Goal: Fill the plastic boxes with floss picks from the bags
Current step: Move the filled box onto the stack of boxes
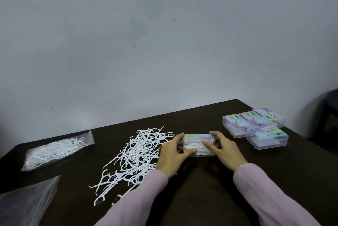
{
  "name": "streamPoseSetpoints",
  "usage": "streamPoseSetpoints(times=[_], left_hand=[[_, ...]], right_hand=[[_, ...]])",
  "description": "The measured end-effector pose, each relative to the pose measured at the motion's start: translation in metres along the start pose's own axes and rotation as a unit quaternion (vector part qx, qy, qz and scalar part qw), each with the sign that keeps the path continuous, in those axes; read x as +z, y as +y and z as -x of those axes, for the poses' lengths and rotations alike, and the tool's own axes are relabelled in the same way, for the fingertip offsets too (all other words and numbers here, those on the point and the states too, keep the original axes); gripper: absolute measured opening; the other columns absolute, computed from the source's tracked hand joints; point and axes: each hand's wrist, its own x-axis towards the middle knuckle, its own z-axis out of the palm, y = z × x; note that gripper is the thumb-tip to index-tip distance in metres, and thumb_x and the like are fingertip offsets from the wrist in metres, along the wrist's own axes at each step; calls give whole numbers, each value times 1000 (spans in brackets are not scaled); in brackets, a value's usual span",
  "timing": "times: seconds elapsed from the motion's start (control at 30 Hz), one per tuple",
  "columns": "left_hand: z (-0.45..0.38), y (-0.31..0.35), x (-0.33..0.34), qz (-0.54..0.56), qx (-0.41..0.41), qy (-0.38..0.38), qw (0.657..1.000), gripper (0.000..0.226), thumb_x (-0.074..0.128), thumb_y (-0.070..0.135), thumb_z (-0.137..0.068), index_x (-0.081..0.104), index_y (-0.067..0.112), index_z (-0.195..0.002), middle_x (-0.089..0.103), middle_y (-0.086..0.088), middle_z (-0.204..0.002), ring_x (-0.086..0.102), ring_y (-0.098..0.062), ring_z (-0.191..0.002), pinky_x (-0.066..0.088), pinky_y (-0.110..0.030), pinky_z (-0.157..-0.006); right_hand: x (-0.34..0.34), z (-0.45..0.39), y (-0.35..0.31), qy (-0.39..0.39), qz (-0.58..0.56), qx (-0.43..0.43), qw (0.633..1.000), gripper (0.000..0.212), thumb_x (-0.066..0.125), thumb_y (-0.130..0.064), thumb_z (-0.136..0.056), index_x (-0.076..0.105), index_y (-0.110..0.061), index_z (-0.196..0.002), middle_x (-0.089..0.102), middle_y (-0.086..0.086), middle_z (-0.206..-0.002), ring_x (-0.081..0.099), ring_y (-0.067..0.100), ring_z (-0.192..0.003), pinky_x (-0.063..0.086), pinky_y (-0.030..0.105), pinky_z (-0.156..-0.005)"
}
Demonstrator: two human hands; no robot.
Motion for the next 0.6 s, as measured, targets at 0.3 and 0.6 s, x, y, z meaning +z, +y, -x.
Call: streamPoseSetpoints(times=[0.3, 0.6], left_hand=[[-6, 1, 13, -2, -24, 34, 999, 78, 77, 47, -71, 44, 18, -136, 56, 3, -123, 55, -5, -99, 45, -19, -90], [-12, -1, 16, 5, -51, 28, 998, 53, 64, 20, -87, 44, 13, -136, 52, -3, -132, 52, -13, -115, 42, -31, -103]], right_hand=[[0, 0, -1, 0, -14, 4, 1000, 54, 48, -40, -91, 34, -18, -138, 49, 8, -133, 54, 13, -106, 45, 21, -84], [1, 3, -2, -18, 3, 18, 1000, 59, 52, -40, -90, 30, -21, -141, 45, 6, -138, 49, 16, -118, 43, 30, -97]])
